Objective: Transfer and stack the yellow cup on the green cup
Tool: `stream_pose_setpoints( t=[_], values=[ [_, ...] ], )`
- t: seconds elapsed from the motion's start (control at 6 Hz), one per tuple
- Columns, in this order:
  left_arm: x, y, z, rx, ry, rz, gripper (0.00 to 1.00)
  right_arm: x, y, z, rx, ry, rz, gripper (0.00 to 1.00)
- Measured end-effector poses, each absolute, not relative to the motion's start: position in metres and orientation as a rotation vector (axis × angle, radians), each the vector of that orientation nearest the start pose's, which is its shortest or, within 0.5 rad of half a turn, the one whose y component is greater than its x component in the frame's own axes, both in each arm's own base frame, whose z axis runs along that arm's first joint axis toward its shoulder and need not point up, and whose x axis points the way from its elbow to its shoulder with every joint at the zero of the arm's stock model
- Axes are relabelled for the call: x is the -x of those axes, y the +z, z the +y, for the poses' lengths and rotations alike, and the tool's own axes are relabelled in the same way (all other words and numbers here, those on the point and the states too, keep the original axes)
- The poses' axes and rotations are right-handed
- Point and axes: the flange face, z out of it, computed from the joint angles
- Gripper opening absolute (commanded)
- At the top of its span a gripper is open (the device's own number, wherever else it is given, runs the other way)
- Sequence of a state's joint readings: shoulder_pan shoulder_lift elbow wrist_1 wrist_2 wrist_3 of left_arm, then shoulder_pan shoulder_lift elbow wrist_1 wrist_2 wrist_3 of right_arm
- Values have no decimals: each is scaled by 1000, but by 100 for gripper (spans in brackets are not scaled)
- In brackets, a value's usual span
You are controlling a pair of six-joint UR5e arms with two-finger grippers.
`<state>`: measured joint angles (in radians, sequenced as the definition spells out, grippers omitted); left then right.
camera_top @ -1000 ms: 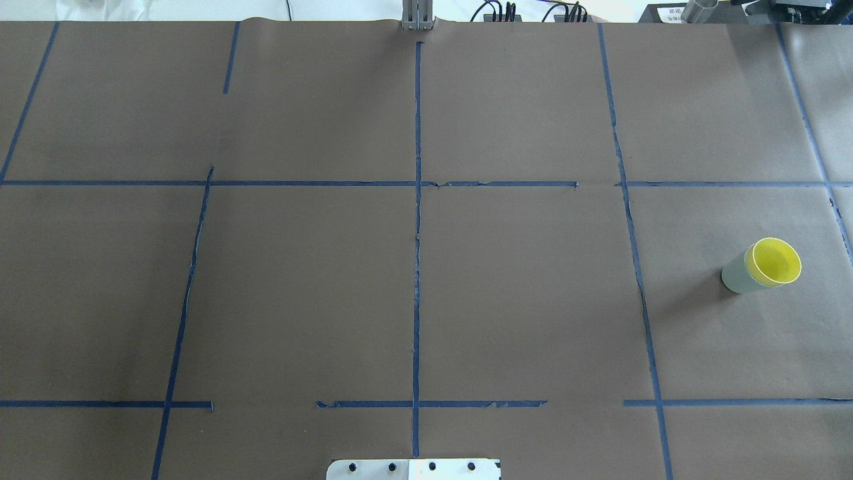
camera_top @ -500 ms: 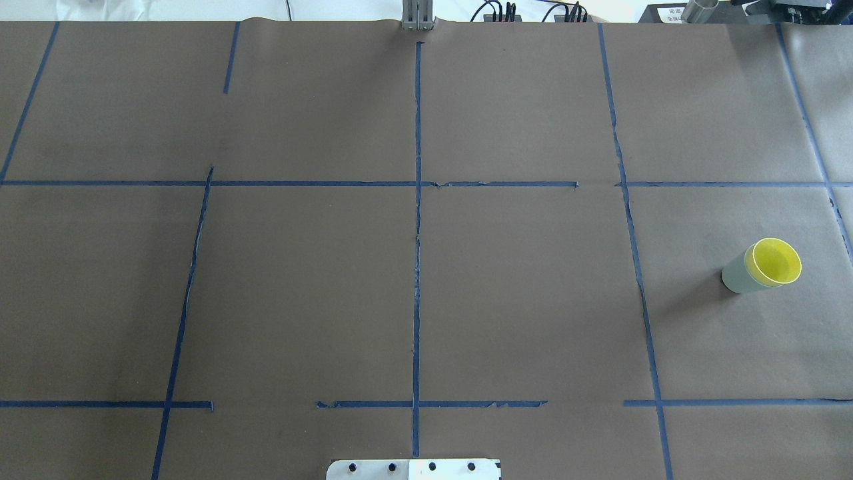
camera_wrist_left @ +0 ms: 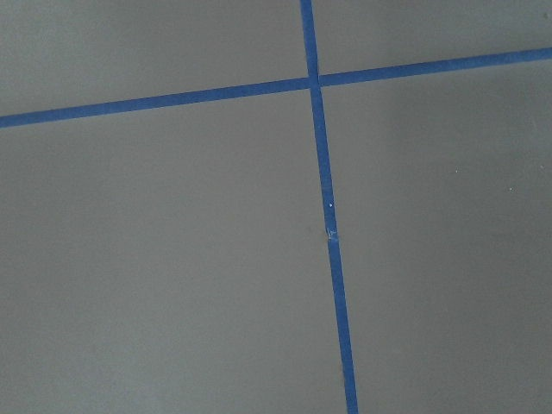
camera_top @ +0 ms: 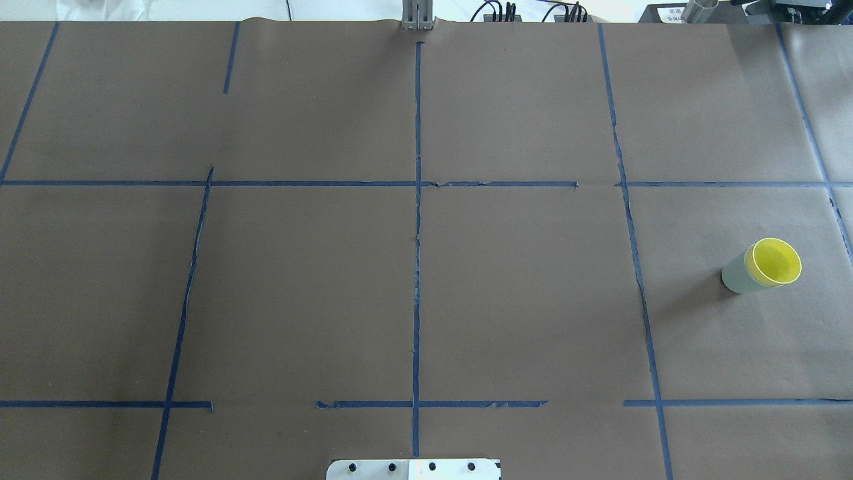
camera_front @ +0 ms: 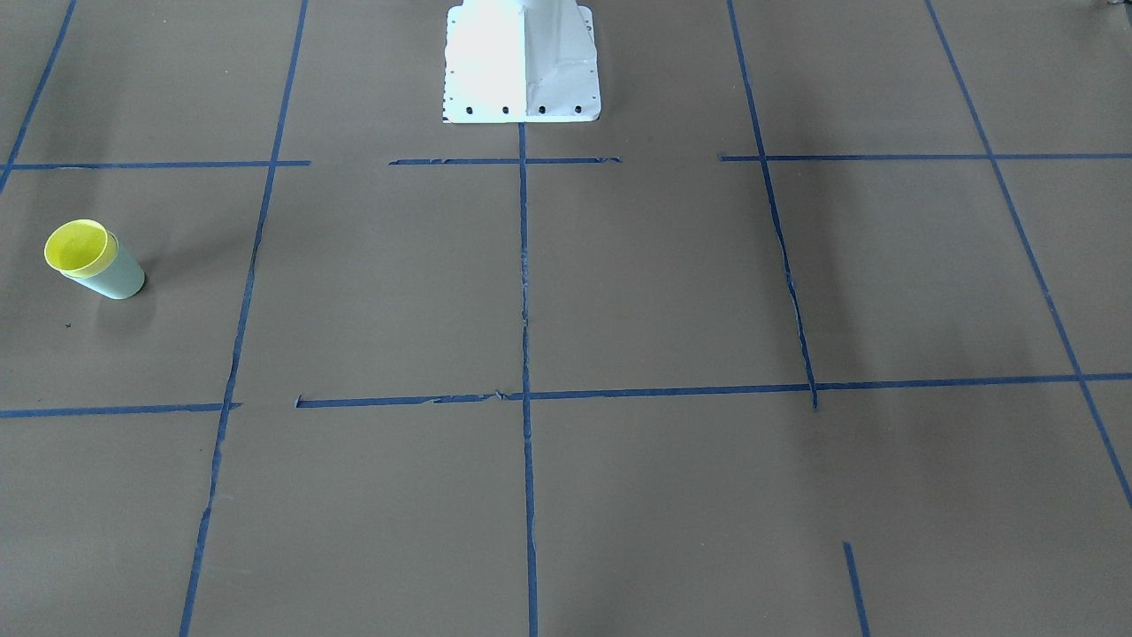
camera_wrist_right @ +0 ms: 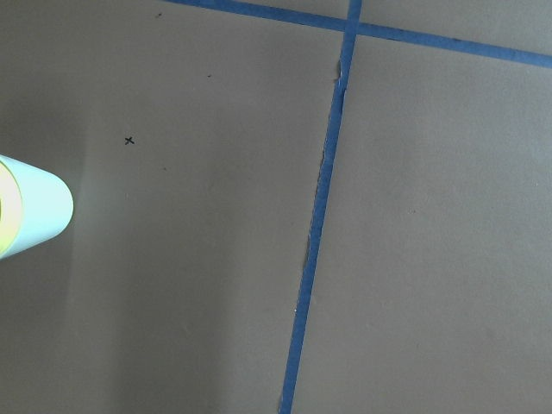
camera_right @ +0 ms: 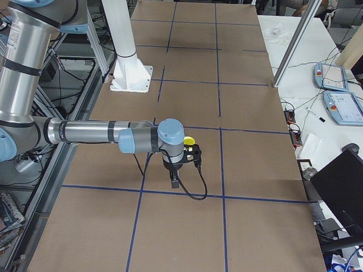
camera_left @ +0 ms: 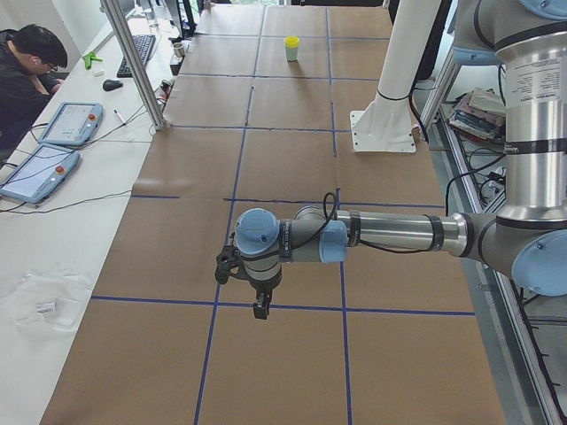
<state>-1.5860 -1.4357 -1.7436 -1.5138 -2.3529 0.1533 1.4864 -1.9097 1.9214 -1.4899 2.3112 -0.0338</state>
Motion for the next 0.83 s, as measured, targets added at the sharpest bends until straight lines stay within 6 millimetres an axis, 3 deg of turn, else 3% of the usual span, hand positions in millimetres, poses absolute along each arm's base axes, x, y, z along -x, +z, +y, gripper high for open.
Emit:
stream_pose_setpoints(
  t=[0.83],
  values=[
    [70,648,-423,-34,118,783,100,-36,629,-361,-61,-144,-743,100]
  ],
)
